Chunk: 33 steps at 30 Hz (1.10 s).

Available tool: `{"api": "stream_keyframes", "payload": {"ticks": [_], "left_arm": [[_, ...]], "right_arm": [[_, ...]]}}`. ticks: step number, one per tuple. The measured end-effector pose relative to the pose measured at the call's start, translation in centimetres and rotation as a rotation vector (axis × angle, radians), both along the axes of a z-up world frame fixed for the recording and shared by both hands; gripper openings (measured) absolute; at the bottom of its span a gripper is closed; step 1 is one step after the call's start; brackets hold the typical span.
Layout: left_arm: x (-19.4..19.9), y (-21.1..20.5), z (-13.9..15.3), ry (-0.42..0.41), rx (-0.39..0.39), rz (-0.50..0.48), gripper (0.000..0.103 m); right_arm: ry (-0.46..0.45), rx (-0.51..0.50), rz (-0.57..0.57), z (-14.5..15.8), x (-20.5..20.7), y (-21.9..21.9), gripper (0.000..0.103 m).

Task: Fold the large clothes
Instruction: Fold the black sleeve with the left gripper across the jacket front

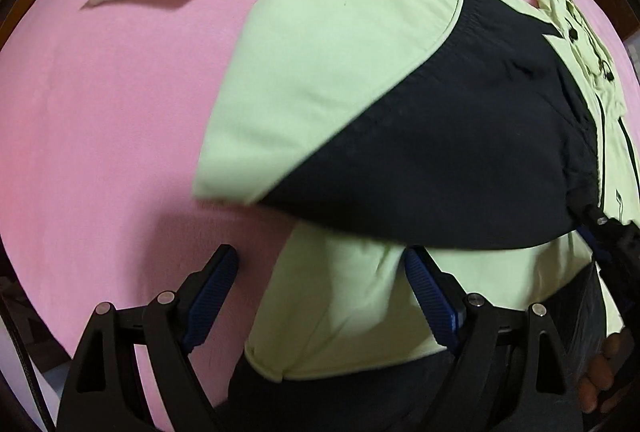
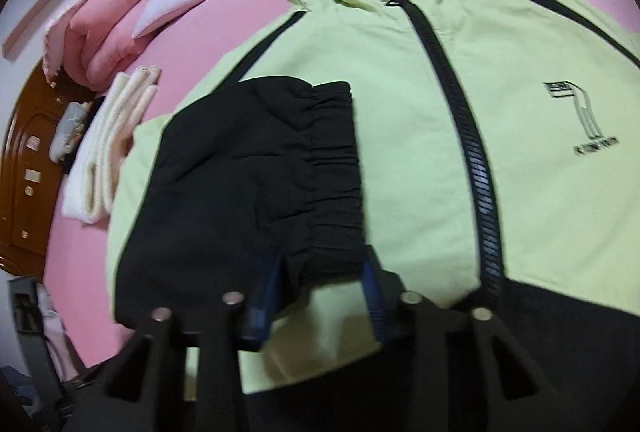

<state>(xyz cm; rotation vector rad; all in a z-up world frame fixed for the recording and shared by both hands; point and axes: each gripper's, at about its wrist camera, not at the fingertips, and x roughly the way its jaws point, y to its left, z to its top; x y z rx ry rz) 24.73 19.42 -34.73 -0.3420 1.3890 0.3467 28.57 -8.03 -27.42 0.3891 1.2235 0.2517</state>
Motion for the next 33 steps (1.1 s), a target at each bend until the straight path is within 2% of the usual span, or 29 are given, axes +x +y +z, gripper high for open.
{"api": "stream_keyframes", "payload": {"ticks": [2, 6, 10, 13, 16, 21, 24, 26, 29, 31, 33], "left_arm": [[0.1, 0.2, 0.2, -0.004, 0.017, 0.000, 0.085], [0.2, 0.2, 0.5, -0.009, 0.047, 0.016, 0.084], [-0.2, 0.3, 0.4, -0.002, 0.040, 0.031, 0.084], [-0.7, 0.2, 0.3, -0.005, 0.037, 0.039, 0.084], [-1.2, 0.0, 0.2, -0.006, 0.048, 0.032, 0.084], [-2.1, -0.3, 0.1, 0.000, 0.065, 0.024, 0.084], [-2.7, -0.5, 0.0, 0.006, 0.085, 0.005, 0.085], [-2.6, -0.9, 0.2, 0.008, 0.096, -0.007, 0.085], [-3.4, -1.6, 0.8, 0.002, 0.130, -0.021, 0.081], [-4.1, -2.6, 1.9, -0.031, 0.168, -0.048, 0.064], [-5.1, -4.5, 3.8, -0.085, 0.218, -0.092, 0.060]], "right_arm": [[-0.042, 0.012, -0.027, 1.3, 0.8, -0.4, 0.026], [-0.165, -0.018, -0.070, 6.0, 1.5, -1.6, 0.025], [-0.275, -0.096, -0.114, 11.0, 1.3, -4.8, 0.025], [-0.310, -0.185, -0.158, 12.8, 0.3, -8.1, 0.025], [-0.275, -0.269, -0.221, 12.1, -0.7, -11.2, 0.025], [-0.127, -0.352, -0.367, 8.3, -3.1, -16.5, 0.025], [-0.068, -0.404, -0.362, 5.2, -3.8, -17.8, 0.027], [-0.036, -0.445, -0.359, 4.5, -3.8, -18.2, 0.030], [-0.064, -0.522, -0.393, 5.4, -3.9, -17.5, 0.036], [-0.118, -0.610, -0.440, 6.9, -4.3, -16.3, 0.042], [-0.181, -0.637, -0.475, 8.1, -4.6, -14.9, 0.051]]}}
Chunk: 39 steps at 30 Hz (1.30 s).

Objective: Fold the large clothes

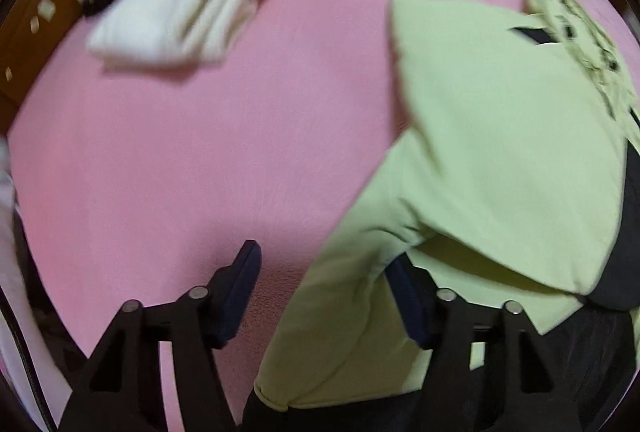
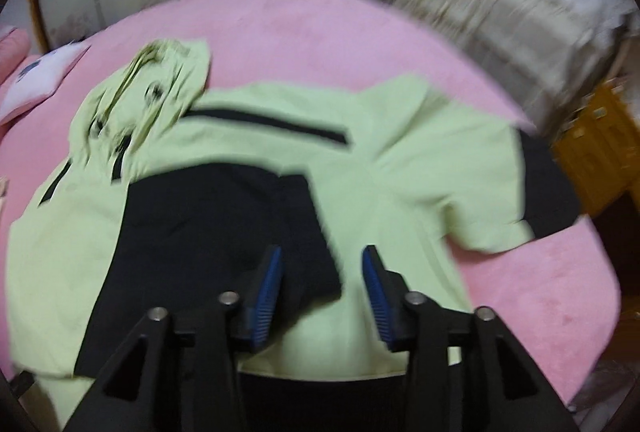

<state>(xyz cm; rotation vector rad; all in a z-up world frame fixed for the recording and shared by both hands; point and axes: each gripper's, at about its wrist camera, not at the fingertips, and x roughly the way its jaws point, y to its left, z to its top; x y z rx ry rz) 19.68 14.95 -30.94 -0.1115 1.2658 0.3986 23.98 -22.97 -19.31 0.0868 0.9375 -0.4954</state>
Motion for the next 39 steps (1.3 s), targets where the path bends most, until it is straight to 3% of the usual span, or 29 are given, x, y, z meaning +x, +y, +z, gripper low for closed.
{"api": "stream_keyframes", "payload": {"ticks": [2, 4, 5, 7, 9, 10, 11, 15, 17, 20, 21, 23, 24, 25, 27, 30, 32, 34, 36, 39], "left_arm": [[-0.5, -1.6, 1.5, -0.053, -0.011, -0.045, 0.057], [-0.9, -3.0, 3.0, -0.107, -0.055, -0.101, 0.057], [-0.1, -3.9, 3.5, -0.118, -0.099, -0.143, 0.057], [2.8, -5.5, 3.7, -0.114, -0.220, -0.216, 0.057], [3.3, -6.7, 3.3, -0.090, -0.254, -0.229, 0.056], [3.9, -7.2, 2.6, -0.061, -0.246, -0.231, 0.055], [4.8, -7.5, 1.7, -0.028, -0.236, -0.239, 0.055], [7.7, -6.7, -1.3, 0.107, -0.149, -0.256, 0.041], [7.8, -5.1, -1.6, 0.083, -0.103, -0.260, 0.041], [7.7, -1.9, -2.1, 0.064, 0.034, -0.244, 0.044], [7.5, -0.9, -2.1, 0.071, 0.055, -0.231, 0.052], [7.2, 1.1, -1.8, 0.048, 0.016, -0.202, 0.051], [7.0, 1.8, -1.3, 0.031, 0.010, -0.188, 0.044], [7.0, 2.1, -0.8, 0.022, 0.012, -0.180, 0.031], [7.0, 2.5, 0.8, -0.014, -0.016, -0.165, 0.025], [8.5, 1.6, 2.0, -0.050, -0.206, -0.188, 0.025], [10.0, 0.1, 1.4, -0.043, -0.300, -0.206, 0.025], [12.9, -1.5, -0.4, 0.010, -0.293, -0.237, 0.025], [14.6, -2.4, -1.4, 0.061, -0.253, -0.237, 0.025], [16.0, -2.0, -1.8, 0.034, -0.272, -0.221, 0.025]], "right_arm": [[-0.059, 0.054, 0.041, 0.7, -0.1, 1.4, 0.054], [-0.065, 0.177, 0.114, 0.3, 0.2, 3.4, 0.054], [-0.056, 0.223, 0.139, 0.1, 0.3, 4.0, 0.054], [-0.031, 0.414, 0.243, -1.3, 0.4, 6.3, 0.054], [0.013, 0.590, 0.340, -3.2, 0.6, 8.4, 0.044], [0.059, 0.649, 0.378, -4.5, 0.7, 9.6, 0.028], [0.102, 0.662, 0.397, -5.6, 0.9, 10.4, 0.013], [0.201, 0.569, 0.480, -8.0, 1.8, 10.4, 0.001], [0.184, 0.493, 0.407, -7.7, 2.1, 7.2, 0.000], [0.170, 0.297, 0.123, -7.5, 1.6, -0.7, 0.000], [0.168, 0.260, 0.041, -7.4, 1.2, -2.9, 0.000], [0.083, 0.463, -0.028, -7.1, 0.3, -7.0, 0.000], [0.060, 0.524, -0.067, -6.8, 0.1, -8.0, 0.000], [0.051, 0.521, -0.072, -6.4, 0.1, -7.9, 0.000], [-0.004, 0.497, 0.013, -4.8, 0.4, -6.2, 0.006], [-0.053, 0.617, 0.221, -3.8, 2.0, -1.5, 0.005], [0.014, 0.765, 0.377, -5.2, 3.7, 3.7, 0.005], [0.103, 0.828, 0.489, -6.5, 5.5, 8.8, 0.005], [0.188, 0.720, 0.566, -7.8, 6.6, 13.4, 0.006], [0.164, 0.613, 0.597, -8.5, 8.4, 14.9, 0.006]]}}
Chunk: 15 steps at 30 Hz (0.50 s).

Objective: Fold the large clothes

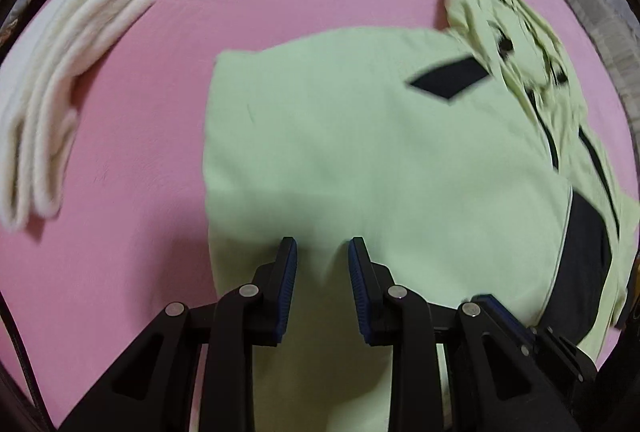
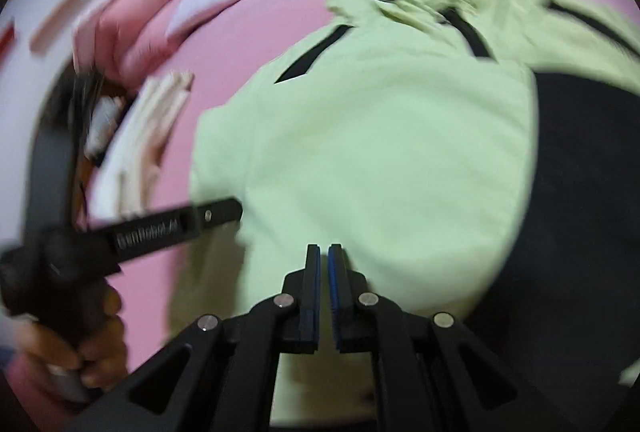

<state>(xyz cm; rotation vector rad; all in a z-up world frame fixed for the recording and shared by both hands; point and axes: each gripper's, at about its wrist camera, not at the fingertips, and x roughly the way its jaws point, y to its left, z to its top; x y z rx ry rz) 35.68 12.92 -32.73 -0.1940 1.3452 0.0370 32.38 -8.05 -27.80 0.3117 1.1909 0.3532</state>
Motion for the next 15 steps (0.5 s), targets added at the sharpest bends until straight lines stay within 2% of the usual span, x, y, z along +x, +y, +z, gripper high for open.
{"api": "stream_keyframes", "payload": {"ticks": [2, 5, 6, 8, 9, 10, 11, 12, 13, 15], "left_arm": [[0.9, 0.5, -0.3, -0.031, -0.009, -0.006, 0.025], [1.5, 1.6, -0.8, -0.065, -0.020, -0.014, 0.025], [2.0, 1.9, -0.8, -0.085, 0.006, -0.003, 0.025], [4.8, 3.5, -1.4, -0.135, 0.133, 0.043, 0.033], [5.5, 4.2, -1.7, -0.145, 0.209, 0.088, 0.049], [6.1, 5.1, -2.1, -0.146, 0.247, 0.125, 0.064], [6.7, 6.0, -2.5, -0.145, 0.237, 0.149, 0.065], [7.2, 6.9, -2.9, -0.146, 0.192, 0.169, 0.065], [7.9, 7.5, -3.4, -0.145, 0.147, 0.184, 0.065], [8.2, 8.2, -3.3, -0.155, 0.127, 0.184, 0.065]], "right_arm": [[-0.033, 0.019, -0.080, -0.3, 1.7, -2.4, 0.003], [-0.062, -0.022, -0.266, -0.4, 2.8, -8.3, 0.000], [-0.064, -0.020, -0.332, -0.5, 3.3, -10.7, 0.000], [-0.044, 0.072, -0.429, -1.0, 3.3, -15.0, 0.000], [-0.023, -0.009, -0.516, -1.0, 2.6, -17.0, 0.000], [-0.027, -0.079, -0.571, -1.1, 1.8, -18.8, 0.000], [-0.044, -0.107, -0.601, -1.0, 1.0, -20.3, 0.000], [-0.049, -0.129, -0.635, -1.0, 0.3, -21.9, 0.000], [-0.053, -0.112, -0.652, -1.0, -0.3, -23.1, 0.000], [-0.066, -0.069, -0.654, -1.1, -1.4, -24.1, 0.000]]}}
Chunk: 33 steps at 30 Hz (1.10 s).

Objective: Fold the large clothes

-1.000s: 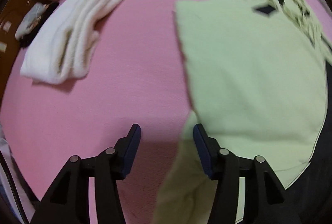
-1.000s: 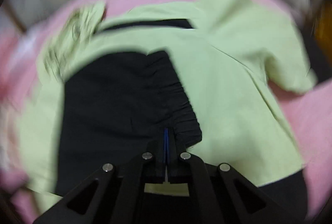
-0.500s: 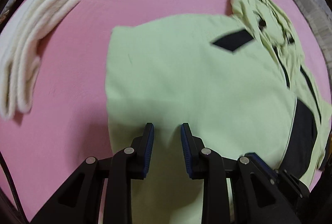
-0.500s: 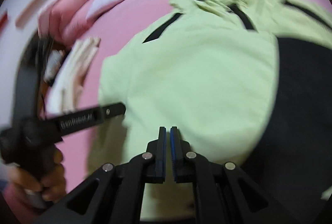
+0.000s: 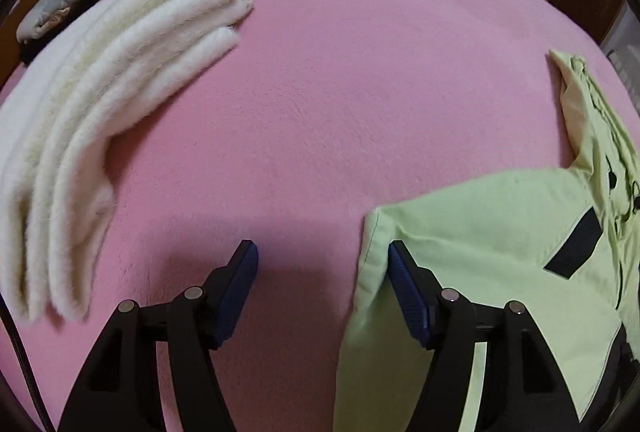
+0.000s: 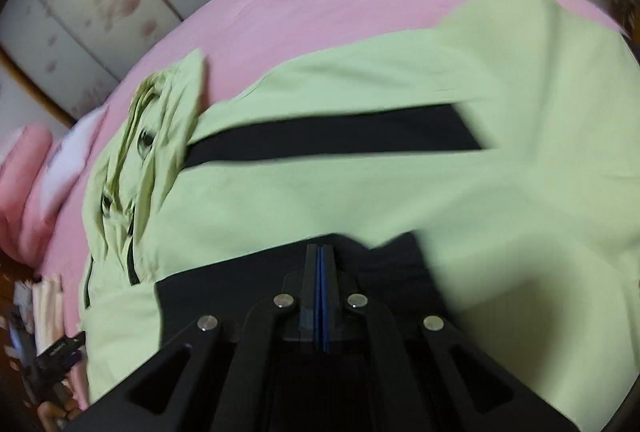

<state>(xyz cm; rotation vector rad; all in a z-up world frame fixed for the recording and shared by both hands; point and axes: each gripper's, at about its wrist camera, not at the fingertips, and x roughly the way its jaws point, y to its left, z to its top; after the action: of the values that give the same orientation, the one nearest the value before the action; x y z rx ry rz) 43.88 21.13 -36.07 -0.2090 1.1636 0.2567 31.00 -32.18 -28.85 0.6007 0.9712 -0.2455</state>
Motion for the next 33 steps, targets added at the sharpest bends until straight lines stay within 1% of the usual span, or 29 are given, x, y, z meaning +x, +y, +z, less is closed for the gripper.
{"api": "stream_keyframes", "payload": {"ticks": [2, 3, 5, 6, 7, 8, 10, 11, 12, 13, 15, 16, 17, 19, 21, 23, 24, 25, 28, 30, 33], "left_arm": [[-0.3, -0.3, 0.2, -0.015, 0.046, -0.036, 0.065], [-0.8, -0.3, 0.5, -0.024, 0.074, -0.055, 0.064], [-0.9, -0.7, 0.7, -0.024, 0.101, -0.076, 0.062], [-0.8, -1.0, 1.0, -0.026, 0.103, -0.079, 0.055], [-1.2, -1.3, 1.6, -0.037, 0.099, -0.077, 0.046], [-1.4, -1.8, 2.4, -0.049, 0.104, -0.072, 0.043], [-2.5, -3.3, 4.3, -0.076, 0.128, -0.078, 0.043], [-3.2, -3.8, 5.1, -0.093, 0.134, -0.089, 0.043], [-4.0, -4.4, 6.0, -0.111, 0.142, -0.100, 0.043], [-5.0, -5.2, 6.8, -0.125, 0.151, -0.114, 0.043], [-7.4, -7.2, 8.1, -0.127, 0.174, -0.144, 0.043], [-9.4, -7.3, 8.7, -0.113, 0.183, -0.146, 0.043], [-10.1, -7.9, 8.8, -0.092, 0.186, -0.149, 0.044], [-12.1, -9.6, 8.4, -0.015, 0.183, -0.148, 0.046], [-13.7, -11.6, 7.6, 0.073, 0.146, -0.145, 0.046], [-16.1, -13.3, 7.2, 0.137, 0.122, -0.133, 0.049], [-17.0, -14.4, 7.0, 0.178, 0.103, -0.127, 0.053], [-17.8, -15.4, 6.6, 0.199, 0.091, -0.123, 0.058], [-20.8, -19.0, 6.6, 0.269, 0.057, -0.134, 0.064], [-22.6, -21.6, 6.6, 0.319, 0.053, -0.165, 0.068], [-25.1, -25.5, 6.8, 0.394, 0.048, -0.221, 0.071]], "right_arm": [[-0.012, -0.044, 0.020, -0.1, -0.6, -0.2, 0.000], [-0.010, -0.087, 0.029, -0.1, -0.7, 0.5, 0.000], [0.012, -0.192, 0.038, -0.1, -0.4, 2.0, 0.000], [0.025, -0.241, 0.041, 0.1, 0.1, 2.5, 0.000], [0.034, -0.284, 0.046, 0.2, 0.1, 2.8, 0.000], [0.038, -0.325, 0.059, 0.3, 0.6, 3.9, 0.002], [0.047, -0.397, 0.084, 0.6, 1.4, 5.8, 0.003], [0.043, -0.400, 0.097, 0.8, 0.5, 5.6, 0.005], [0.037, -0.382, 0.108, 1.0, 0.6, 6.3, 0.006], [0.020, -0.335, 0.115, 1.2, -0.1, 6.8, 0.011], [-0.013, -0.247, 0.116, 1.7, -1.6, 7.8, 0.024], [-0.024, -0.200, 0.116, 2.0, -2.2, 8.4, 0.038], [-0.030, -0.152, 0.124, 2.2, -3.4, 9.2, 0.049], [-0.012, -0.086, 0.154, 2.5, -5.2, 10.8, 0.055], [0.029, -0.027, 0.190, 2.6, -7.3, 12.0, 0.056], [0.045, 0.006, 0.228, 3.1, -9.5, 12.7, 0.058], [0.068, 0.025, 0.268, 3.3, -10.8, 13.1, 0.060], [0.096, 0.052, 0.307, 3.3, -11.7, 13.1, 0.067], [0.156, 0.107, 0.397, 3.4, -14.3, 12.4, 0.067], [0.177, 0.108, 0.435, 3.7, -15.7, 11.1, 0.067], [0.222, 0.069, 0.493, 4.1, -18.1, 8.8, 0.068]]}}
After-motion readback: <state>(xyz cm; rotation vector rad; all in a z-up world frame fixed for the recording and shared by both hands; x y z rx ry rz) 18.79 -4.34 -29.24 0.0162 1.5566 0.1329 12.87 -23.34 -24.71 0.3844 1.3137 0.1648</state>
